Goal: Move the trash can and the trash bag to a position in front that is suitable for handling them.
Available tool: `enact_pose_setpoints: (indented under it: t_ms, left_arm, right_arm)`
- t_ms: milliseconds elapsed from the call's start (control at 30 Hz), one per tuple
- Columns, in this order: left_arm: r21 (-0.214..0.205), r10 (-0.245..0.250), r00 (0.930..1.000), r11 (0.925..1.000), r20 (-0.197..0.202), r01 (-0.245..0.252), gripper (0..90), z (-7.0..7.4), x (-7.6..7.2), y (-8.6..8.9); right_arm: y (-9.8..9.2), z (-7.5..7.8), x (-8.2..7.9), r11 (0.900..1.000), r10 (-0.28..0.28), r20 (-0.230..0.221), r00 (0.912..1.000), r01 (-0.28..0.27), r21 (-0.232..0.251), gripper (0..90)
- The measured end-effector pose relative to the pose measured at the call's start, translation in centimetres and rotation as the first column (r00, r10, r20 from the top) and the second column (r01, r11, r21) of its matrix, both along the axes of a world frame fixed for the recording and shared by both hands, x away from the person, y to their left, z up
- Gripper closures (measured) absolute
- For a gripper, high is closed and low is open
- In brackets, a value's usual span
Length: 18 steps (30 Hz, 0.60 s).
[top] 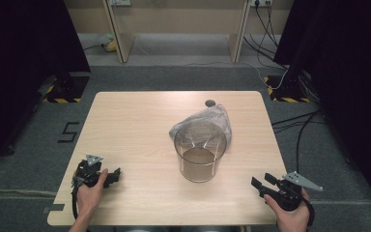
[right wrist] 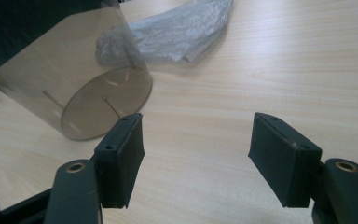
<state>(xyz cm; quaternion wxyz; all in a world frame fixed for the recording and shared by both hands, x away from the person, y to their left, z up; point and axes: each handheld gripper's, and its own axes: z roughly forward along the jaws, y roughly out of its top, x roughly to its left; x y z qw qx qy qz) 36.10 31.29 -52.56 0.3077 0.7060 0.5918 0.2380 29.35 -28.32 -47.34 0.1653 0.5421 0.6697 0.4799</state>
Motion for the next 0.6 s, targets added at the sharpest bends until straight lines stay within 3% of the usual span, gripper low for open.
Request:
enact_pose_setpoints:
  t_ms: [133,200,300,467,500,533,567,600]
  left_arm:
    - [-0.013,-0.019,0.9997,0.9997,0.018,0.019,4.8,0.2,-0.1,-0.2]
    - [-0.028,-0.028,0.9989,0.9992,0.038,0.029,18.8,0.6,-0.1,-0.6]
    - [-0.042,-0.076,0.9934,0.9959,0.085,0.080,15.8,1.8,0.3,-1.9]
    - [-0.043,-0.185,0.9737,0.9803,0.132,0.193,16.0,3.5,2.9,-5.1]
    - [-0.043,-0.185,0.9737,0.9803,0.132,0.193,16.3,3.5,2.9,-5.1]
    - [-0.044,-0.233,0.9613,0.9694,0.147,0.241,17.6,4.1,4.4,-6.3]
    - [-0.044,-0.233,0.9613,0.9694,0.147,0.241,18.9,4.1,4.4,-6.3]
    - [-0.062,-0.276,0.9503,0.9559,0.144,0.287,19.9,4.6,6.1,-7.6]
  right_arm:
    - [0.7,1.6,0.4,0.9998,-0.018,0.014,0.9998,0.018,-0.014,35.9]
    - [1.3,2.4,0.8,0.9997,-0.011,0.019,0.9998,0.012,-0.020,35.9]
    - [2.5,3.4,1.7,0.9998,0.015,0.032,0.9994,-0.014,-0.012,35.9]
    - [3.4,3.4,2.5,0.9995,0.026,0.029,0.9992,-0.026,-0.018,35.7]
    - [3.4,3.4,2.5,0.9995,0.026,0.029,0.9992,-0.026,-0.018,35.7]
    - [3.4,3.2,2.7,0.9995,0.026,0.022,0.9994,-0.026,-0.017,35.6]
    - [3.4,3.2,2.7,0.9995,0.027,0.018,0.9995,-0.027,-0.017,35.6]
    - [3.4,3.1,2.8,0.9996,0.024,0.018,0.9995,-0.024,-0.016,35.5]
